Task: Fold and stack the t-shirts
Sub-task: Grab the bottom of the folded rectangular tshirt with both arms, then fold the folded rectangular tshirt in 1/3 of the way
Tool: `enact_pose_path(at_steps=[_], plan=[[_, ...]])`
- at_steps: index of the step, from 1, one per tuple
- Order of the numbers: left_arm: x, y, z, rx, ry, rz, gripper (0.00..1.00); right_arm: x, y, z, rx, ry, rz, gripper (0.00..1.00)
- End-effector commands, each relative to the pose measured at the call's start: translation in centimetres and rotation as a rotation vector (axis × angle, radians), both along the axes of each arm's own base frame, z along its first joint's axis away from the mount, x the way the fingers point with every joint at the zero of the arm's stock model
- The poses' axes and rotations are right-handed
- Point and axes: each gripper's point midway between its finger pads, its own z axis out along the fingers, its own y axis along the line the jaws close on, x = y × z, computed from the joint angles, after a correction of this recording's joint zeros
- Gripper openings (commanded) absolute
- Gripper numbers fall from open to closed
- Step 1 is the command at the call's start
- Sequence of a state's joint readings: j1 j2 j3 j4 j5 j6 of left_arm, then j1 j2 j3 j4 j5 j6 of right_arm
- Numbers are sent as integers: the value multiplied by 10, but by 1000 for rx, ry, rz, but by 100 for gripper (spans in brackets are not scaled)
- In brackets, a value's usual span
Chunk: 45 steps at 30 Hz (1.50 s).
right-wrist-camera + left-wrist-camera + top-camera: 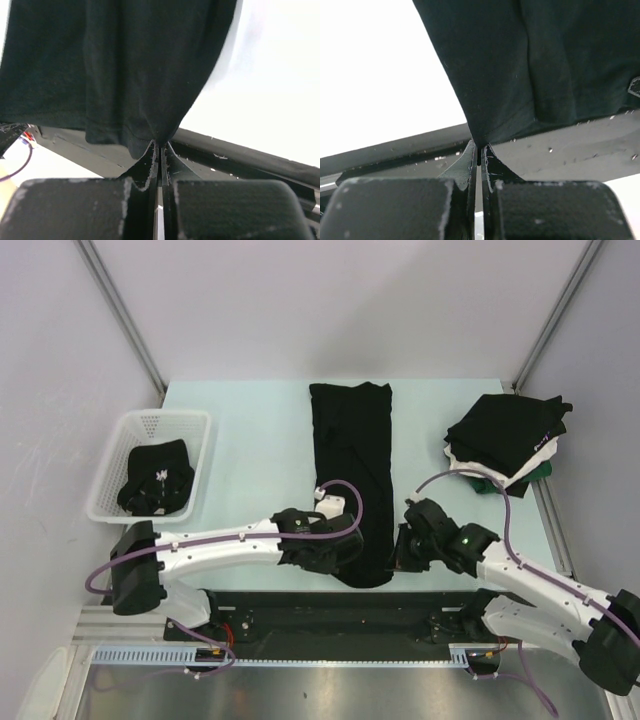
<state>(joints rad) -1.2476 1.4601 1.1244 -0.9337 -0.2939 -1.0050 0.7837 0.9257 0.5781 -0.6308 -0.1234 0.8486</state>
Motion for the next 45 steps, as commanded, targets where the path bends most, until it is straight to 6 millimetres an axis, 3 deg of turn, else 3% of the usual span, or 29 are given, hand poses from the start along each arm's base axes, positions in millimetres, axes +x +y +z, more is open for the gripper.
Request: enact_pose_path(at_steps=[1,9,16,20,21,23,24,27,28,30,31,39,40,41,44,45], plan=[[25,1,29,-23,-96,17,0,26,3,28,14,-58,8,0],[77,13,55,-60,-195,80,0,94,-16,69,8,-163,-45,0],[136,24,69,-79,-255,117,0,141,-19,76,11,-190,-83,0],[167,15,74,-68,-276,82,0,168,-21,76,15,-202,-107,0],[174,12,65,-45,-262,72,0,177,-20,72,17,-200,-108,0],[189,9,70,-39,-281,62,0,192,-23,75,23,-213,-121,0],[196,3,61,-29,-270,50,0,200,-22,70,23,-207,-125,0],[215,-3,60,-40,-275,40,0,223,-23,75,28,-229,-139,0],[221,-3,50,-33,-252,42,0,229,-23,66,23,-204,-141,0],[233,-8,53,-53,-257,38,0,245,-24,71,36,-219,-154,0],[240,-7,45,-48,-241,43,0,250,-23,65,37,-201,-155,0],[295,2,46,-38,-263,41,0,305,-20,62,36,-217,-153,0],[306,6,50,-43,-275,55,0,314,-18,70,37,-243,-146,0],[312,6,45,-42,-266,45,0,320,-18,60,25,-223,-142,0],[331,13,47,-59,-274,60,0,340,-18,57,-4,-227,-132,0],[335,14,38,-56,-256,65,0,344,-18,55,-15,-226,-130,0]])
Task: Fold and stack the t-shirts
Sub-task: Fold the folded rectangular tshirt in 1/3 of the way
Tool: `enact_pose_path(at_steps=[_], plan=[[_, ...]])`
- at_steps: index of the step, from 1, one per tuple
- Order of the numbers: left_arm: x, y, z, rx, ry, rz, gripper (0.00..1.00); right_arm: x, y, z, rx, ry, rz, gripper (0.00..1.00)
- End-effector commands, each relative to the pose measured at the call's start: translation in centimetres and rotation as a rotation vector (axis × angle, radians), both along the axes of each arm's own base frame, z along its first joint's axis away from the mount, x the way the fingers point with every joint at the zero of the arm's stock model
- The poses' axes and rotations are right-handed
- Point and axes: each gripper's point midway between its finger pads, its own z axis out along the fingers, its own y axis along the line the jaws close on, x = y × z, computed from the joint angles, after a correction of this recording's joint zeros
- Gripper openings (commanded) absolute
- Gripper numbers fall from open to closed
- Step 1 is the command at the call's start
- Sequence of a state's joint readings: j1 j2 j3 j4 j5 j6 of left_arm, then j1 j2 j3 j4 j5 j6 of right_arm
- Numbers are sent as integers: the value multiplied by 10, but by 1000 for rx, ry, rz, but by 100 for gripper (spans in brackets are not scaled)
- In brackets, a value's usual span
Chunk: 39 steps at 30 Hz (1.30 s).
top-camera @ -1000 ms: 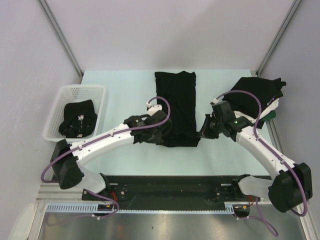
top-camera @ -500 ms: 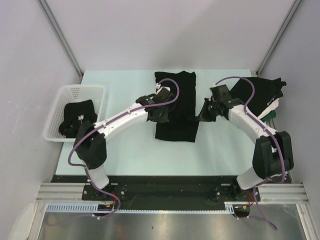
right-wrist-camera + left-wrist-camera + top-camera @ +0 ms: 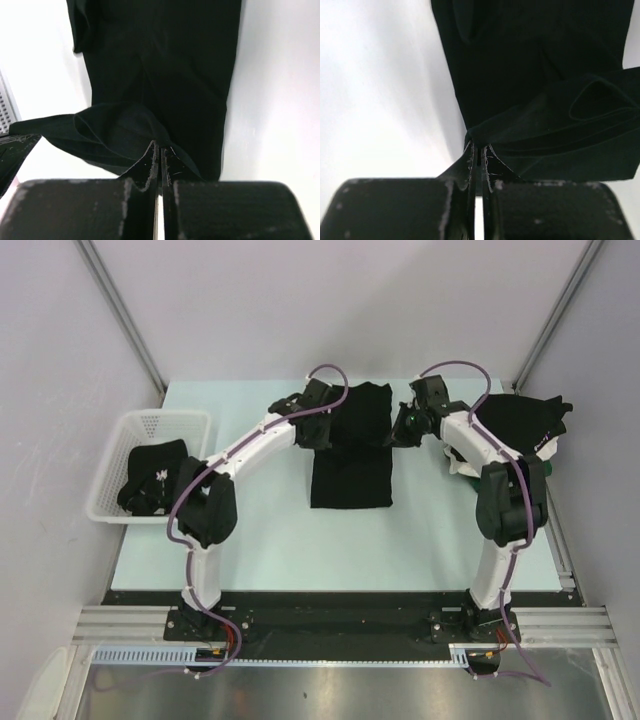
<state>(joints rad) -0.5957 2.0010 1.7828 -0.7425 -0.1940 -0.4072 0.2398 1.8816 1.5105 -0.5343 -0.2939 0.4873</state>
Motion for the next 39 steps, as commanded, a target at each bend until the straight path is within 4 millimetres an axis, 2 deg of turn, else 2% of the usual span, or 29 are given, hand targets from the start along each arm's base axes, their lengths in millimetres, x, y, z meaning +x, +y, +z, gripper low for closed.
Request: enact_pose_path(at_steps=[1,4,5,6,8,9,19,20,21,22,24,28,31,32,35,37,39], plan=[[35,5,14,-42,-43,-14,0,34,0,10,-42,-61,33,0],[46,5,4,-52,-31,-21,0,50,0,7,-49,-59,32,0],[48,3,2,-55,-27,-24,0,57,1,14,-49,-76,34,0],[50,4,-7,-48,-12,-24,0,60,0,4,-55,-58,33,0],[55,1,-7,-60,-12,-31,0,64,-1,1,-62,-47,31,0],[56,0,-15,-60,2,-33,0,67,-1,-1,-62,-43,32,0],[71,-11,-32,-91,20,-56,1,74,-15,-27,-87,-5,17,0],[72,-11,-33,-92,18,-54,2,75,-15,-29,-90,-6,18,2],[75,-12,-32,-92,12,-54,4,75,-16,-32,-97,-2,18,11],[77,-11,-32,-91,8,-53,6,76,-16,-36,-100,-3,22,16],[81,-10,-33,-84,1,-47,16,78,-17,-38,-104,-5,23,27],[88,1,-25,-62,-29,-12,28,83,-19,-25,-118,-55,29,35],[92,10,-10,-57,-61,8,33,87,-20,-1,-125,-109,27,36],[93,13,-5,-56,-72,15,35,87,-21,13,-126,-134,22,36],[91,15,17,-68,-103,13,36,82,-23,38,-120,-169,26,33],[86,18,30,-76,-111,12,36,74,-21,45,-109,-163,37,30],[76,19,30,-84,-92,3,35,62,-15,53,-94,-160,58,25]])
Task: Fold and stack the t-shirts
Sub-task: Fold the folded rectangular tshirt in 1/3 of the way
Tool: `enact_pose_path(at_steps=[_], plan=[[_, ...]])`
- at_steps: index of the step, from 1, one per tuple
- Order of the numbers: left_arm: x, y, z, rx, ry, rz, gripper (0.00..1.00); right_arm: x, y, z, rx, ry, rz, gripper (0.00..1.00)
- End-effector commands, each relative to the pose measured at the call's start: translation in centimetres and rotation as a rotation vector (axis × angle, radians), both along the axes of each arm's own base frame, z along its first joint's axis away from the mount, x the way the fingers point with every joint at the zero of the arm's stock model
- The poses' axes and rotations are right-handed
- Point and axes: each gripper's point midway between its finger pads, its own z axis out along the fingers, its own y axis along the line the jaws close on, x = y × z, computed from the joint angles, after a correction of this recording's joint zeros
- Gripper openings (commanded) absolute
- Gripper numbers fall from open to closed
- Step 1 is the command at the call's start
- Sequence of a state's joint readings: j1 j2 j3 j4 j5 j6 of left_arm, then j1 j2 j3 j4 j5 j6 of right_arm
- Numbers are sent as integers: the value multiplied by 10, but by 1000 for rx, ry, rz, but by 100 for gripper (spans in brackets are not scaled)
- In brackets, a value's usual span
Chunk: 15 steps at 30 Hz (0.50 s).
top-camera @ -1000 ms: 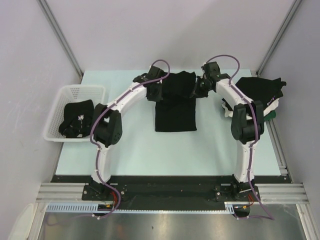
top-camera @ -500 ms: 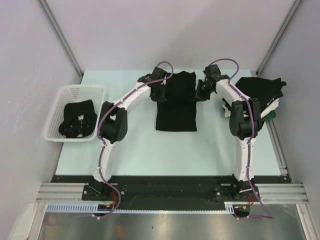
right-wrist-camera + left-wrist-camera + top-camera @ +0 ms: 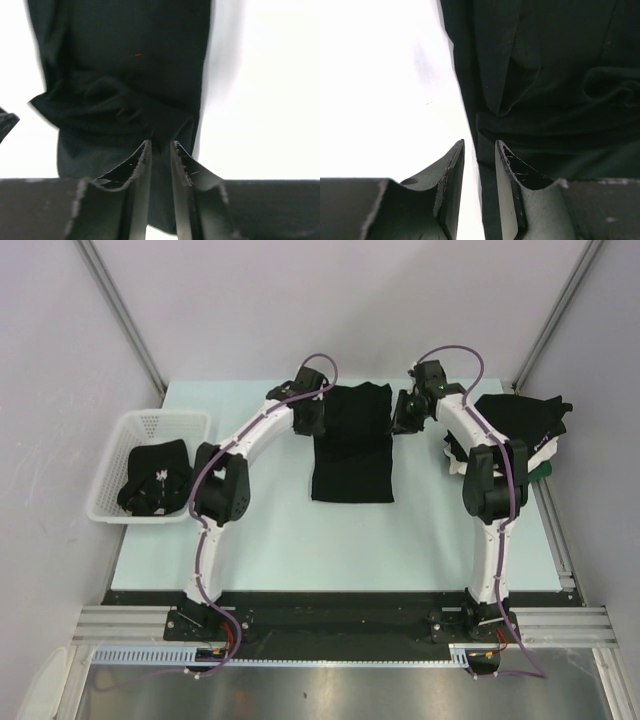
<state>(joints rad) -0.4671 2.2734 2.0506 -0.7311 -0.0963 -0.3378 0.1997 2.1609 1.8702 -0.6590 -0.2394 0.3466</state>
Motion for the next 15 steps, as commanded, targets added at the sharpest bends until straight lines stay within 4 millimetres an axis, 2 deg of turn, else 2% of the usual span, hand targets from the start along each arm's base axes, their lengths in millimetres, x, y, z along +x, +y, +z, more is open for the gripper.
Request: enact_pose_path(at_steps=[1,2,3,4,5,6,7,8,9,11,13,14,15], plan=[[-7,4,78,-61,-122,-15,33,-10,6,77,31,-138,37,23],[-12,5,81,-71,-120,-23,19,-17,11,79,34,-134,50,15],[-20,4,71,-84,-92,-38,14,-24,12,80,39,-138,58,11],[-27,3,82,-106,-105,-50,9,-27,14,79,40,-136,59,7],[-31,5,80,-118,-98,-50,0,-31,18,79,49,-133,73,0],[-40,2,69,-148,-65,-61,0,-35,25,79,57,-139,88,0],[-47,-3,71,-193,-58,-85,0,-41,27,72,56,-124,97,0],[-51,-3,82,-227,-75,-79,0,-44,32,70,67,-116,112,0],[-57,-2,73,-236,-65,-75,0,-48,40,67,68,-110,130,0],[-64,-2,80,-282,-62,-66,0,-53,46,55,66,-81,149,0],[-72,-5,76,-326,-42,-73,0,-58,54,44,55,-61,168,0],[-72,-8,82,-355,-57,-75,0,-58,57,41,55,-63,178,0],[-79,-8,73,-357,-32,-74,0,-59,59,37,55,-59,186,0]])
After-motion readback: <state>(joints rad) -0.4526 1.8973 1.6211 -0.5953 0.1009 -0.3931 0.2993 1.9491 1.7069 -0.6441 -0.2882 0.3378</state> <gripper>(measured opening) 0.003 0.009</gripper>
